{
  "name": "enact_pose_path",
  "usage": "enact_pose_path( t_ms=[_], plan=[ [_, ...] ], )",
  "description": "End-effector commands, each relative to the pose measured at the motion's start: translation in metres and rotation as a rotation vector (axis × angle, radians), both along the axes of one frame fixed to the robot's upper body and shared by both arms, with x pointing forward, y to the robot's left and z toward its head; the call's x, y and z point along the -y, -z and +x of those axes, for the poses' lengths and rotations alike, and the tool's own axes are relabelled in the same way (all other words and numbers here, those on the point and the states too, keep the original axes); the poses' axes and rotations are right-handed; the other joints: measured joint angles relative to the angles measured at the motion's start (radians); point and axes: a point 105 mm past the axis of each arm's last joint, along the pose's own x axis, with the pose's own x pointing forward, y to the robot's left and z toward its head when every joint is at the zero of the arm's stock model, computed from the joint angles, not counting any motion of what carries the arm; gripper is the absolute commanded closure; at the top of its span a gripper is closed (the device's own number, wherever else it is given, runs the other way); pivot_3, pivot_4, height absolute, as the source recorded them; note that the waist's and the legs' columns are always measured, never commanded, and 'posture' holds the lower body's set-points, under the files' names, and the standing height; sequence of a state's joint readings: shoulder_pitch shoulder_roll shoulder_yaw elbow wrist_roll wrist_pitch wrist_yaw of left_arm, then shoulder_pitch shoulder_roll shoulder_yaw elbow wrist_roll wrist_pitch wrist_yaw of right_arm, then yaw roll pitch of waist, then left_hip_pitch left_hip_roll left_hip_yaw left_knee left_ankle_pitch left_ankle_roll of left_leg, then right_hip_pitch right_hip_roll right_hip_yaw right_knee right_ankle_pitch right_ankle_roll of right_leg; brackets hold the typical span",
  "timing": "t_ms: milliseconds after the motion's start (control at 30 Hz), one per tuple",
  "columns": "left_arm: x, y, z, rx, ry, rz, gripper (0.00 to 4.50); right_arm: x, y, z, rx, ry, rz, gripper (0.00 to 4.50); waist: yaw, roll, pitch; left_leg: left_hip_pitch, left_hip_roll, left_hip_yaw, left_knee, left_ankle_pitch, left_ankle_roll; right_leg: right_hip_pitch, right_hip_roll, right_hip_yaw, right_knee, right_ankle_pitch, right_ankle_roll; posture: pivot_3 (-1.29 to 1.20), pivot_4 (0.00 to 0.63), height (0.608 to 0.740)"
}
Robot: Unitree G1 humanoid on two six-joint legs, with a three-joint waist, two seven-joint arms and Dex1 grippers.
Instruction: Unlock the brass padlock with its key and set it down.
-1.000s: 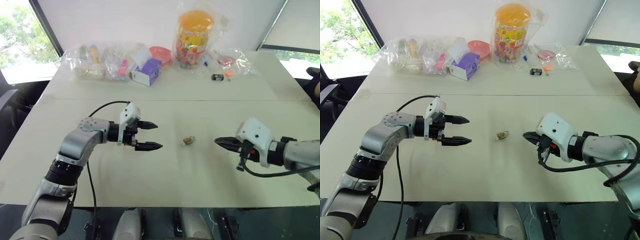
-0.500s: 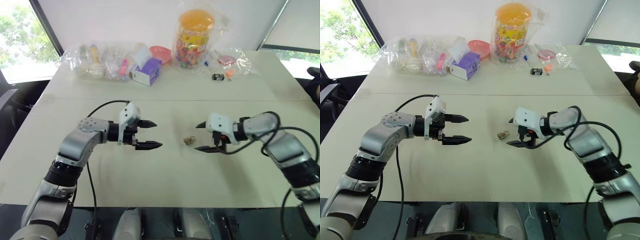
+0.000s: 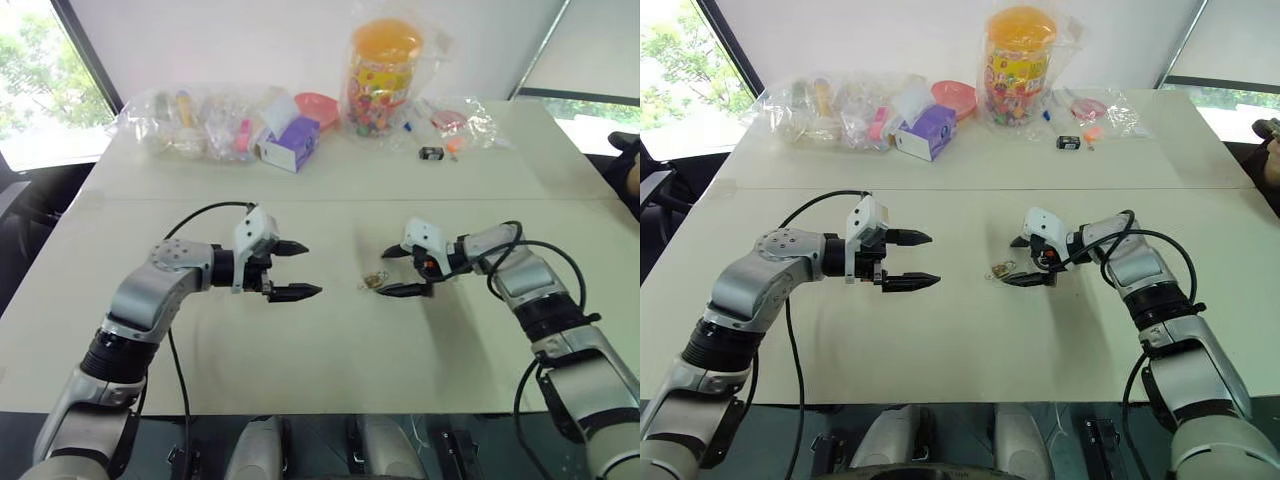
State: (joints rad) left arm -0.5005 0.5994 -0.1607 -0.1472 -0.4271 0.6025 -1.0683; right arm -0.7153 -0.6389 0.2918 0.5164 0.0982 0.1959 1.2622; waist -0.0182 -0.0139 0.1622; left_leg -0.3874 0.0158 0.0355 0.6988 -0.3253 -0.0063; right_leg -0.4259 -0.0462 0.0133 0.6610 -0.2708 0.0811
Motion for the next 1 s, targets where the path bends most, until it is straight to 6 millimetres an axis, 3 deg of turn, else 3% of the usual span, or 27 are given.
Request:
enact_pose_path(
  t_ms=[33, 433, 567, 733, 867, 1000],
  plan=[
    [-0.002, -0.013, -0.001, 0.050, 0.002, -0.018, 0.00, -0.005, 0.007, 0.001, -0.006, -0.015, -0.018, 0.02, -0.001, 0.000, 0.000, 0.000, 0.000, 0.000, 0.000, 0.000, 0.000, 0.000, 0.000, 0.000, 0.000, 0.000, 0.000, 0.00, 0.150, 0.735],
    [0.000, -0.014, 0.000, 0.065, -0.002, -0.021, 0.00, -0.016, 0.026, -0.010, 0.016, -0.144, -0.114, 0.02, -0.002, 0.000, -0.001, 0.002, 0.000, 0.001, 0.000, 0.000, 0.000, 0.000, 0.000, 0.001, 0.001, 0.000, 0.000, 0.00, 0.150, 0.735],
    [0.001, -0.013, -0.001, 0.067, -0.004, -0.025, 0.00, -0.016, 0.031, -0.012, 0.014, -0.165, -0.132, 1.30, -0.003, -0.001, -0.001, 0.002, 0.000, 0.001, 0.000, 0.000, 0.000, 0.000, 0.000, 0.001, 0.001, 0.000, 0.000, 0.00, 0.150, 0.735],
    [0.002, -0.013, 0.000, 0.070, -0.013, -0.029, 0.00, -0.017, 0.034, -0.014, 0.002, -0.183, -0.144, 3.70, -0.005, -0.001, -0.001, 0.011, 0.001, 0.001, -0.001, 0.000, 0.000, 0.009, 0.000, 0.001, 0.002, 0.000, 0.000, 0.00, 0.150, 0.735],
    [0.003, -0.011, 0.001, 0.059, -0.018, -0.041, 0.00, -0.015, 0.031, -0.016, 0.023, -0.176, -0.145, 3.84, -0.002, -0.001, -0.001, 0.018, 0.001, 0.001, -0.003, 0.000, 0.000, 0.016, 0.000, 0.001, 0.000, 0.000, -0.001, 0.00, 0.150, 0.735],
    [0.006, -0.008, 0.004, 0.008, -0.032, -0.085, 0.00, -0.012, 0.012, -0.012, 0.257, -0.144, -0.194, 3.84, 0.002, -0.001, -0.001, 0.017, 0.001, 0.001, -0.003, 0.000, 0.000, 0.015, -0.001, 0.001, 0.000, 0.000, -0.001, 0.00, 0.150, 0.735]
  ],
)
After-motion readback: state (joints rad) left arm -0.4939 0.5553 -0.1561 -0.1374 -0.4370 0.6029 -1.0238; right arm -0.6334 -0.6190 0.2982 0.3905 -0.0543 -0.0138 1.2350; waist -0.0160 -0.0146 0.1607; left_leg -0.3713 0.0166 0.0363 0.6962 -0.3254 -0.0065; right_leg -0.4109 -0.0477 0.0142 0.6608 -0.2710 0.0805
